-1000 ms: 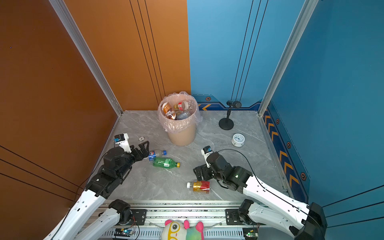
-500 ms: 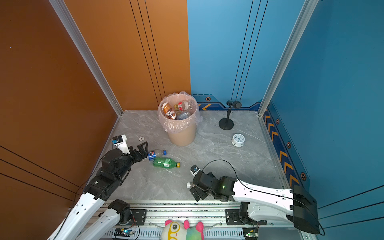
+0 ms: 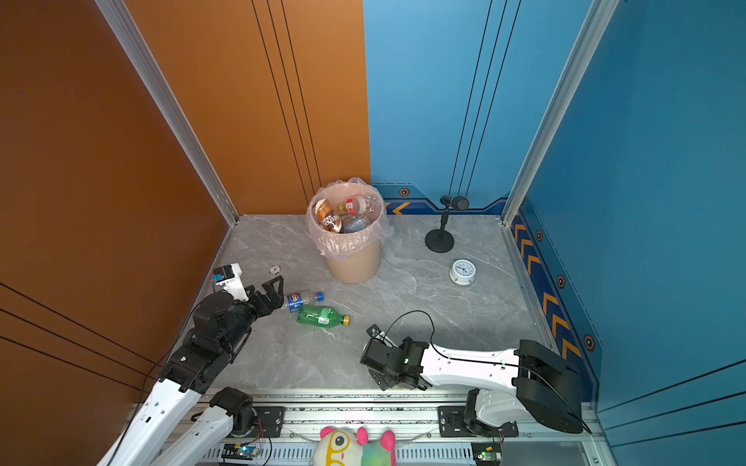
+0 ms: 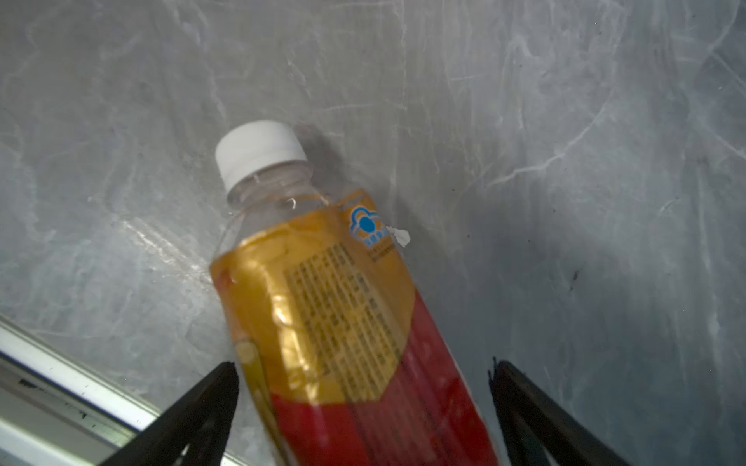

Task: Put the plastic bottles in the bin
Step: 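Close the right gripper around the gold-and-red bottle, then lift the gold-and-red bottle and carry it over the bin with the right gripper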

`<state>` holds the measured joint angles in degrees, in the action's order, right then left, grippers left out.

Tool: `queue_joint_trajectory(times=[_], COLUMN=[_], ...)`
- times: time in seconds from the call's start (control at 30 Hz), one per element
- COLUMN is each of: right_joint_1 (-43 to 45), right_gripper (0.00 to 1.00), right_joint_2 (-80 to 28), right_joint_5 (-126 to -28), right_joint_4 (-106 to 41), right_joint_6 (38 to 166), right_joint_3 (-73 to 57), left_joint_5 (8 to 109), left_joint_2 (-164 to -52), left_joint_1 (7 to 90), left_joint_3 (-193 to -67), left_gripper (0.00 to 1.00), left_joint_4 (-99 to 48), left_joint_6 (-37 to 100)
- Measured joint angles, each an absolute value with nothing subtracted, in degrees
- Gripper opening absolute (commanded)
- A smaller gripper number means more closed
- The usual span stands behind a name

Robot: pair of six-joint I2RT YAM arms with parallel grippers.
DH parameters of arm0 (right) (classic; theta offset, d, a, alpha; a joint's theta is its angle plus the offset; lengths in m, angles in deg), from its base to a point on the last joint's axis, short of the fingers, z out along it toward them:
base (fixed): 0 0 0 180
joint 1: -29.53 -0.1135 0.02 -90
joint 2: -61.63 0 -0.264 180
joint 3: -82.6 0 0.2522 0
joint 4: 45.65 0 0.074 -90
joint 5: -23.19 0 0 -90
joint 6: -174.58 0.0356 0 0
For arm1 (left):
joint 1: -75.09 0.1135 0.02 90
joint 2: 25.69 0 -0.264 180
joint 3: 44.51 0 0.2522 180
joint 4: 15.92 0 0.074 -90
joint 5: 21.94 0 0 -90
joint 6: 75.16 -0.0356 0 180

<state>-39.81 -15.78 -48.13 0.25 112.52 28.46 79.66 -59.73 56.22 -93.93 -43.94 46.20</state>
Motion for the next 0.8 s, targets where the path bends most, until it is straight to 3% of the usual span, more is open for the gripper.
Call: queue_joint_trajectory(times=[0.4, 0.8], right_joint_1=[-35.5, -33.6], right_gripper=[0.57, 0.51], right_joint_2=[-17.6, -12.3], right_joint_5=[-46.0, -45.9], right_joint_4=[-0.6, -1.0], right_joint_6=[114.1, 113.8], right_joint_3=[27.6, 19.8], left_joint_5=[79.6, 79.4], left_joint_2=[-59.1, -59.1], left_joint_1=[57.6, 59.0], left_joint_3=[-93.9, -92.1], left_gripper=[0.98, 0.98], left_joint_4=[-45.0, -46.6], left_joint_6=[46.2, 47.7])
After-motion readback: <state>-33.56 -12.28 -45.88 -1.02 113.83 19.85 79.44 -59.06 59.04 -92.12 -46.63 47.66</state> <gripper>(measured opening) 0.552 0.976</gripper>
